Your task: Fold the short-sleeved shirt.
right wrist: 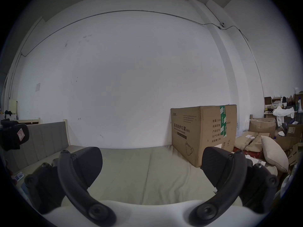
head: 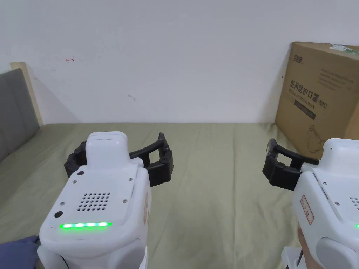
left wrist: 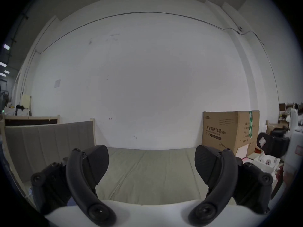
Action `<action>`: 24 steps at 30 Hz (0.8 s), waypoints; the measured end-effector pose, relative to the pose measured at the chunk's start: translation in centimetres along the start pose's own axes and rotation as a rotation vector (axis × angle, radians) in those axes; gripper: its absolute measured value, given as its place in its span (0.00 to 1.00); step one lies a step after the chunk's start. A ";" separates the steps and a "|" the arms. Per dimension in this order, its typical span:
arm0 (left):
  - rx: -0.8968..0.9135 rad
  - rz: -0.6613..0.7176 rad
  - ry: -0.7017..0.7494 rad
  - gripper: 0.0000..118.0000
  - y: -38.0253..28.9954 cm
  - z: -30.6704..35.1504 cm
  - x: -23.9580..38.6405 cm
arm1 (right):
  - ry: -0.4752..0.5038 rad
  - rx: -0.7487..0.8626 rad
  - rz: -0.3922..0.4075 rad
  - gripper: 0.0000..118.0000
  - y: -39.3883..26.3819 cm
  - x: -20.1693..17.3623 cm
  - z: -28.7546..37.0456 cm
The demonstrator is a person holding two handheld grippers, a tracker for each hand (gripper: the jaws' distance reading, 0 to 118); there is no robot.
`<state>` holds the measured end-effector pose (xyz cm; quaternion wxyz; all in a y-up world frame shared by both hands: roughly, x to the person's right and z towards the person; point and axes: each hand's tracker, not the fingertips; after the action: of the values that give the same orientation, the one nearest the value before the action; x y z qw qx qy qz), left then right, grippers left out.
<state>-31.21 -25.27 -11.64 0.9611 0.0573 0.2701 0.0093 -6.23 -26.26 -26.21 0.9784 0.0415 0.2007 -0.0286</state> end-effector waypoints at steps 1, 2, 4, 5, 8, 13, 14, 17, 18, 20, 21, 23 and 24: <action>-0.020 -0.001 0.008 0.93 0.0 -0.2 0.0 | 0.004 -0.001 0.001 1.00 0.1 -0.2 0.0; -0.045 0.001 0.011 0.93 -0.2 -0.4 -0.1 | 0.007 -0.002 0.004 1.00 0.2 -0.4 0.0; -0.068 0.009 -0.003 0.93 -0.5 -0.8 -0.5 | 0.017 -0.010 0.012 1.00 -0.3 -0.5 -0.3; -0.071 0.014 -0.012 0.93 -0.6 -0.9 -0.7 | 0.021 -0.014 0.018 1.00 -0.3 -0.7 -0.3; -0.095 0.019 0.014 0.92 -1.1 -1.3 -0.6 | 0.034 -0.036 0.028 1.00 -0.9 -1.0 -0.7; -0.109 0.030 0.019 0.92 -1.4 -1.8 -0.9 | 0.041 -0.056 0.032 1.00 -1.3 -1.4 -1.0; -0.107 0.034 0.021 0.92 -1.4 -1.8 -0.9 | 0.041 -0.060 0.030 1.00 -1.3 -1.4 -1.0; -0.097 0.053 0.005 0.92 -1.3 -1.7 -1.3 | 0.039 -0.068 0.026 1.00 -1.5 -1.4 -1.2; -0.101 0.055 -0.006 0.92 -1.2 -1.7 -1.4 | 0.039 -0.070 0.032 1.00 -1.6 -1.5 -1.2; -0.104 0.051 -0.001 0.92 -1.1 -1.7 -1.4 | 0.040 -0.076 0.038 1.00 -2.0 -1.6 -1.3; -0.099 0.044 0.016 0.92 -1.1 -1.6 -1.3 | 0.043 -0.079 0.038 1.00 -2.0 -1.6 -1.2; -0.097 0.042 0.023 0.92 -1.1 -1.5 -1.4 | 0.050 -0.088 0.034 1.00 -2.2 -1.8 -1.2; -0.096 0.042 0.032 0.92 -1.0 -1.4 -1.4 | 0.053 -0.092 0.031 1.00 -2.3 -1.8 -1.2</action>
<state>-33.16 -26.17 -12.23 0.9578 0.0164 0.2837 0.0435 -8.52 -28.35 -26.74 0.9739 0.0004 0.2268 -0.0031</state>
